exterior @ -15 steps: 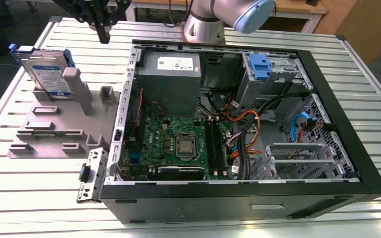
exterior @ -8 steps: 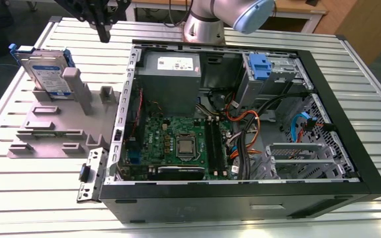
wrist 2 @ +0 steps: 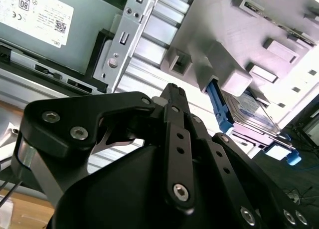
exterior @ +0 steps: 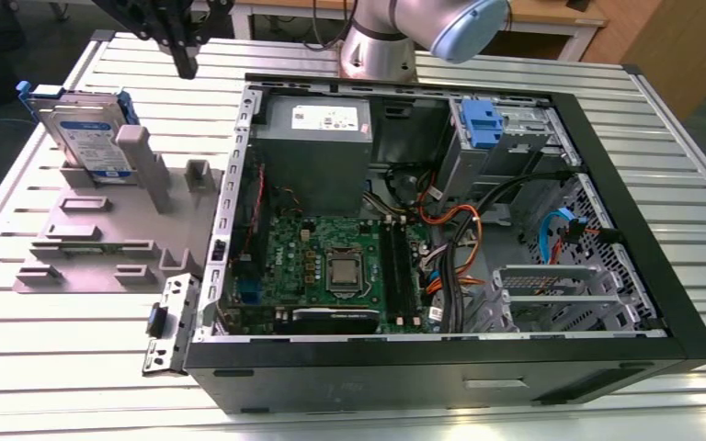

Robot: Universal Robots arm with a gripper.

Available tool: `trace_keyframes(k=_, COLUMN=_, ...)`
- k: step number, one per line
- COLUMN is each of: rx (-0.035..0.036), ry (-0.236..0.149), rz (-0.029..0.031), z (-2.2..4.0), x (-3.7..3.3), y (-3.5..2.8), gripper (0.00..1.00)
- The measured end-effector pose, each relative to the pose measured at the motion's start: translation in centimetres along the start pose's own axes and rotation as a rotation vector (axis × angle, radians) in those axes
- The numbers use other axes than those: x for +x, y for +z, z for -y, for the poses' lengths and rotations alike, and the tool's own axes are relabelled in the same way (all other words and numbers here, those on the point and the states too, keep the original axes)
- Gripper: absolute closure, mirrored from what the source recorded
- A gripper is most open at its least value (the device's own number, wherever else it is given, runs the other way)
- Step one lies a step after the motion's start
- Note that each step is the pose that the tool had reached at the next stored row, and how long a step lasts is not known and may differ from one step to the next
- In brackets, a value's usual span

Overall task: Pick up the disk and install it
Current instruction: 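Reach for the disk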

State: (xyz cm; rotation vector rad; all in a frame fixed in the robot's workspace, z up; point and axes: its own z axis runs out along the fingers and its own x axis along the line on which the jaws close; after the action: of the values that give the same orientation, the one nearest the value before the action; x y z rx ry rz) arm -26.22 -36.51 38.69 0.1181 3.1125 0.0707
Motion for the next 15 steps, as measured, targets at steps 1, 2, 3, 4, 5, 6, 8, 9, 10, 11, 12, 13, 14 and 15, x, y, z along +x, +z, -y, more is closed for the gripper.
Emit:
trace_keyframes(k=1, rx=0.0, ry=0.0, rz=0.0, z=0.01, x=0.21, y=0.0, gripper=0.89)
trace_keyframes(k=2, rx=-0.0001, ry=0.0, rz=0.0001, z=0.02, x=0.39, y=0.01, gripper=0.89)
trace_keyframes(k=3, rx=0.0, ry=0.0, rz=0.0001, z=0.03, x=0.54, y=0.01, gripper=0.89)
trace_keyframes(k=4, rx=0.0, ry=0.001, rz=0.0001, z=0.03, x=0.66, y=0.0, gripper=0.89)
trace_keyframes(k=5, rx=0.0, ry=0.001, rz=0.0001, z=0.02, x=0.78, y=0.0, gripper=0.89)
trace_keyframes(k=6, rx=0.0001, ry=0.001, rz=0.0, z=0.01, x=0.87, y=-0.01, gripper=0.89)
trace_keyframes(k=8, rx=0.0001, ry=0.002, rz=0.0001, z=0.0, x=1.04, y=-0.01, gripper=0.89)
trace_keyframes(k=9, rx=0.0001, ry=0.002, rz=0.0001, z=0.0, x=1.13, y=-0.01, gripper=0.89)
trace_keyframes(k=10, rx=0.0, ry=0.002, rz=0.0002, z=0.0, x=1.21, y=-0.01, gripper=0.89)
trace_keyframes(k=11, rx=0.0001, ry=0.002, rz=0.0001, z=0.0, x=1.29, y=-0.01, gripper=0.89)
trace_keyframes(k=12, rx=0.0001, ry=0.002, rz=0.0002, z=0.0, x=1.39, y=-0.01, gripper=0.89)
trace_keyframes(k=13, rx=0.0001, ry=0.003, rz=0.0001, z=0.0, x=1.48, y=-0.02, gripper=0.89)
trace_keyframes(k=14, rx=0.0001, ry=0.003, rz=0.0001, z=0.01, x=1.57, y=-0.02, gripper=0.89)
trace_keyframes(k=15, rx=0.0001, ry=0.003, rz=0.0001, z=0.01, x=1.67, y=-0.03, gripper=0.89)
